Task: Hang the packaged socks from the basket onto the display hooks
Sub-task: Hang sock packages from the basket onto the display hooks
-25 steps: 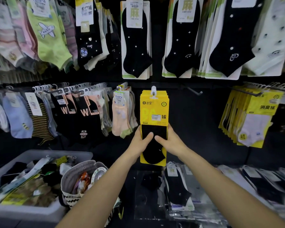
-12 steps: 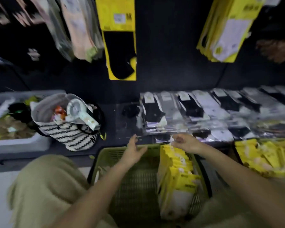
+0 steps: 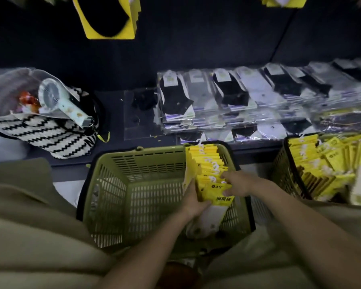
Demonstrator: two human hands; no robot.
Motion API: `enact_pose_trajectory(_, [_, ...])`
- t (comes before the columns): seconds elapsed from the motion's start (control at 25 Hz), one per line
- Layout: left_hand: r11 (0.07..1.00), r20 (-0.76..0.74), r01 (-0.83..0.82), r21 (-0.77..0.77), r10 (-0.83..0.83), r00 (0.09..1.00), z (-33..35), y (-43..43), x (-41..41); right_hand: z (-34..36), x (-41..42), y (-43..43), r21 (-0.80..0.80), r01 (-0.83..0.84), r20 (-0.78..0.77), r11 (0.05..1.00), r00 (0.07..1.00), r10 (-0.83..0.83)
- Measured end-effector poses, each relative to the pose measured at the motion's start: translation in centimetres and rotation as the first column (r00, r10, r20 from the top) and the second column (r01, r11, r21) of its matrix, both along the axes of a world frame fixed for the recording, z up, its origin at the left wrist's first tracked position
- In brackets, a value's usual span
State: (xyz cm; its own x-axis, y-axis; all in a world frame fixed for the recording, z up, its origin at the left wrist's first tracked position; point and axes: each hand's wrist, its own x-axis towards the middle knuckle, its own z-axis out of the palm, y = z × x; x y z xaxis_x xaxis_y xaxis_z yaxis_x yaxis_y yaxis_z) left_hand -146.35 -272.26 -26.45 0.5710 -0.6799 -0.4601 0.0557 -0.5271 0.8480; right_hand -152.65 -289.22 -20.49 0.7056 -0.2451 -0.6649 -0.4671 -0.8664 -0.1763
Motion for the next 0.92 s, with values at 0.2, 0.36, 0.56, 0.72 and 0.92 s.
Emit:
enact_pose_trajectory(0.2, [0.987,0.124,-0.033,0.158,0.013,0.992,-1.1,-1.5,-0.4,-1.1,-0.8,-0.1,-0.041,-0.078,0.021,0.996,0.997,0.079])
enact_pose_trajectory(0.36, [0.959,0.162,0.086,0.272,-0.134,0.978,-1.7,-1.5,-1.0,-1.3,-1.0,-0.2,-0.062,-0.09,0.054,0.994,0.994,0.093])
enact_pose_trajectory(0.56, [0.988,0.034,-0.015,0.156,0.01,0.999,-1.4,0.0,-0.1,-0.6,-0.1,-0.9,0.097,0.002,0.144,0.995,0.989,-0.016])
enact_pose_trajectory(0.72, [0.993,-0.054,-0.087,0.082,0.091,0.994,0.1,3.4,3.2,-0.4,0.9,0.2,0.289,0.109,0.09,0.951,0.986,-0.141])
enact_pose_trajectory(0.92, [0.997,-0.011,-0.051,0.062,0.052,0.999,1.9,6.6,5.7,-1.5,2.4,5.7,0.574,0.21,0.1,0.792,0.941,-0.322])
